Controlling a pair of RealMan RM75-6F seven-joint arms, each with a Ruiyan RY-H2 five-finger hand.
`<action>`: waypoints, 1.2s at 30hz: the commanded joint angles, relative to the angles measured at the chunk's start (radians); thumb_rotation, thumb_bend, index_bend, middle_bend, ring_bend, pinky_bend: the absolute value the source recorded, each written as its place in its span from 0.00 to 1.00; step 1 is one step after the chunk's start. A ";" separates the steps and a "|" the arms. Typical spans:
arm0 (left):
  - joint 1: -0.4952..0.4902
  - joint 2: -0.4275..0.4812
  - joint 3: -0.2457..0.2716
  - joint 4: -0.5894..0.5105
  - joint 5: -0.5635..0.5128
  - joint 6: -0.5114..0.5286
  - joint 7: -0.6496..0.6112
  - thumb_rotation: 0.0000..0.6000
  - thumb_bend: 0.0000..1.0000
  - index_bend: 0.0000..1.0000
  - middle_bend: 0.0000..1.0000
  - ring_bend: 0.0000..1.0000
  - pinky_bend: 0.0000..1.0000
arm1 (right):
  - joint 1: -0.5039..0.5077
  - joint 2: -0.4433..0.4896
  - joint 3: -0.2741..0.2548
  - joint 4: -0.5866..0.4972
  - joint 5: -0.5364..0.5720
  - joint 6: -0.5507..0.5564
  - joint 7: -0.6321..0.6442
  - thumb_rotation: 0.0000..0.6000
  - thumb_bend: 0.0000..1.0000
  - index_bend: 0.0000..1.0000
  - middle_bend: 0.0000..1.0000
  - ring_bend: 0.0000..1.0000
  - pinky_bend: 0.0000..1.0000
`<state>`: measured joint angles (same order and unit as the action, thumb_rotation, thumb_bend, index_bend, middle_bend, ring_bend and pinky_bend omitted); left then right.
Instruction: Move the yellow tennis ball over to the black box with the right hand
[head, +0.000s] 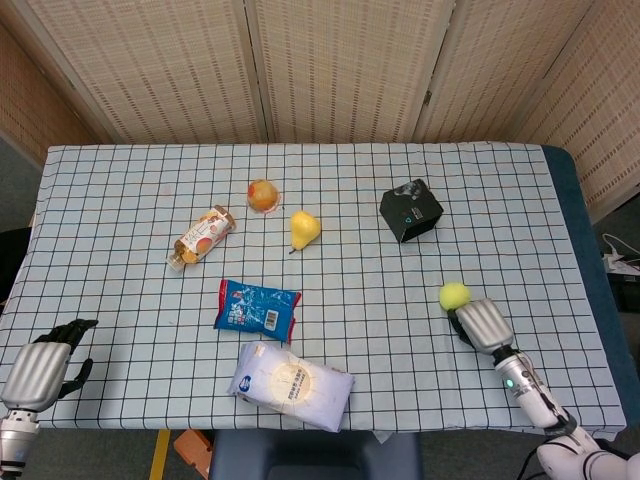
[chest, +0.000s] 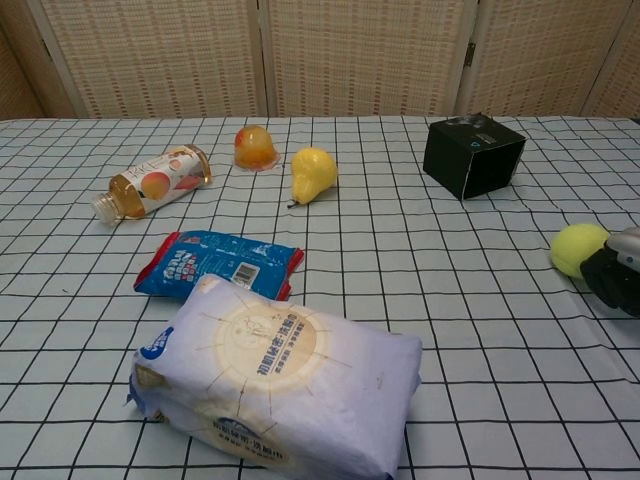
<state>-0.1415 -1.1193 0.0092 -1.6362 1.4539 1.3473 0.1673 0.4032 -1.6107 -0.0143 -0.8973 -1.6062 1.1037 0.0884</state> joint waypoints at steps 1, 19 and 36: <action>0.000 0.001 0.000 0.000 -0.001 -0.001 -0.002 1.00 0.43 0.21 0.22 0.24 0.43 | 0.020 -0.029 0.000 0.032 -0.002 -0.012 0.016 1.00 0.90 1.00 0.93 0.78 1.00; -0.003 0.003 0.002 0.000 -0.004 -0.011 -0.009 1.00 0.43 0.21 0.22 0.24 0.43 | 0.106 -0.098 0.032 0.178 0.025 -0.054 0.059 1.00 0.90 1.00 0.93 0.78 1.00; -0.003 0.005 0.006 -0.002 -0.012 -0.021 -0.005 1.00 0.43 0.21 0.22 0.24 0.43 | 0.196 -0.164 0.048 0.338 0.049 -0.137 0.133 1.00 0.90 1.00 0.93 0.78 1.00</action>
<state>-0.1446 -1.1140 0.0153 -1.6381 1.4419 1.3267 0.1623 0.5874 -1.7644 0.0311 -0.5775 -1.5585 0.9738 0.2079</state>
